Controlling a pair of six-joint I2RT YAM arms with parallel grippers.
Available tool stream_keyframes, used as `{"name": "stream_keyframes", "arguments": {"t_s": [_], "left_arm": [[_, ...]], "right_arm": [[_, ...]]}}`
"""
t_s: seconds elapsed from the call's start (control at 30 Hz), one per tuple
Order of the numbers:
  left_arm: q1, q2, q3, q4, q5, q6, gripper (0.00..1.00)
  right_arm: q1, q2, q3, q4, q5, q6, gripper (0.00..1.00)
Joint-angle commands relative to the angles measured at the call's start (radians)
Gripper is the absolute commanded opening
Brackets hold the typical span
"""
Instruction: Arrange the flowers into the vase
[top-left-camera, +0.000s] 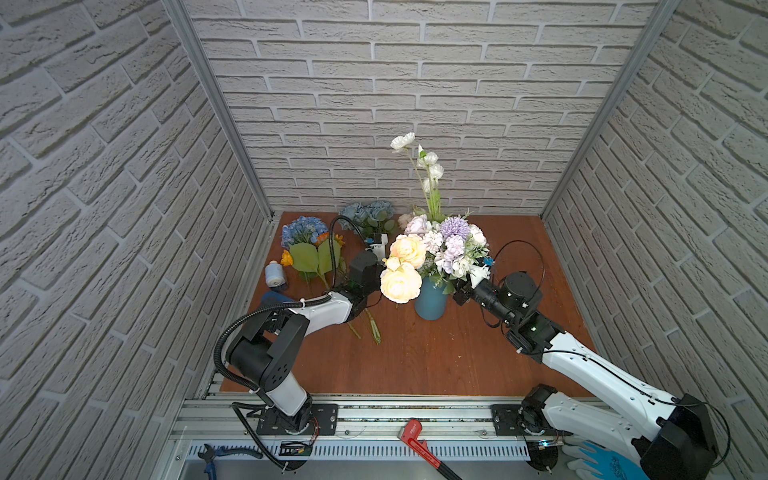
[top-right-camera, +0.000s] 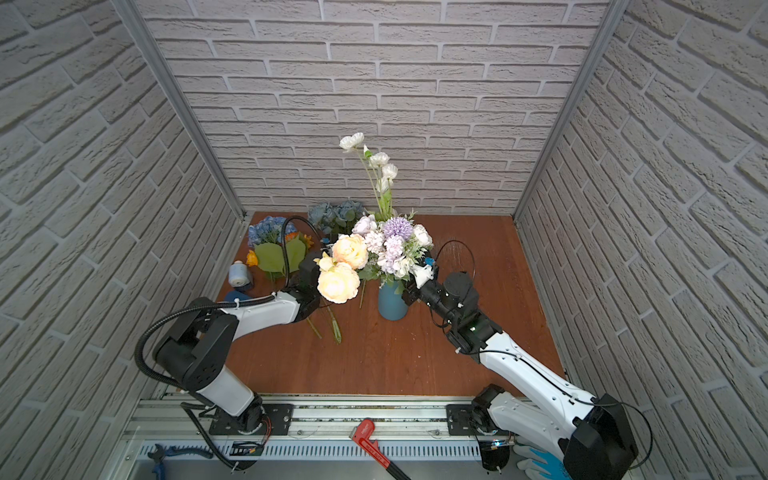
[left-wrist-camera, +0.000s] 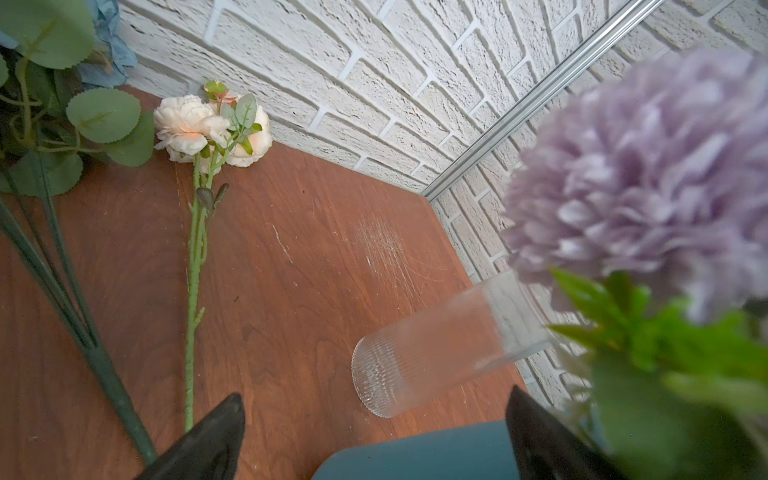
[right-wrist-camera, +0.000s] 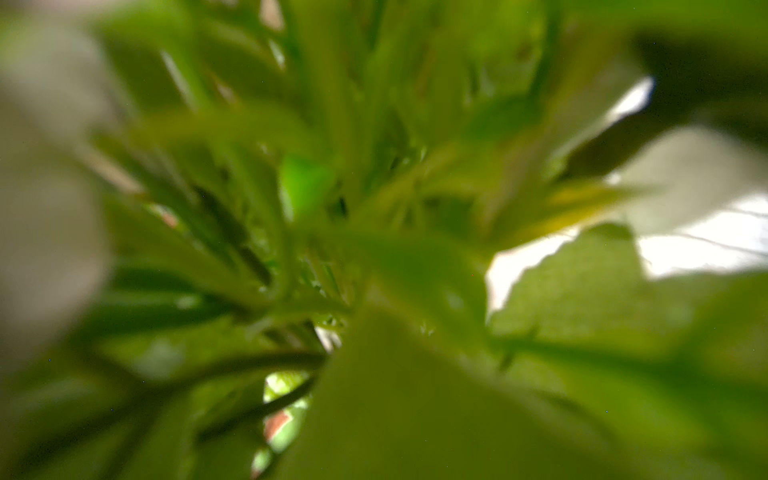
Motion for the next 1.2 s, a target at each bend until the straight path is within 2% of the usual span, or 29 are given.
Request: {"name": "stream_keyframes", "arguments": {"t_s": [0.0,0.4,0.8,0.97,1.17], "left_arm": [[-0.001,-0.028,-0.011,0.069,0.004,0.002,0.97],[-0.003,-0.030,-0.010,0.060,0.000,0.003,0.97],[-0.003,-0.036,-0.008,0.054,-0.001,0.009,0.97],[-0.003,-0.039,-0.007,0.049,-0.001,0.013,0.97],[-0.001,-0.045,-0.004,0.036,-0.002,0.021,0.97]], "right_arm": [[0.023,-0.041,-0.022,-0.018,0.040,-0.001,0.06],[0.031,0.033,-0.096,0.033,0.037,-0.023,0.06],[0.041,0.043,-0.116,-0.047,0.083,-0.055,0.07],[0.043,0.010,-0.104,-0.061,0.077,-0.037,0.25],[0.044,-0.078,-0.061,-0.114,0.073,-0.024,0.36]]}}
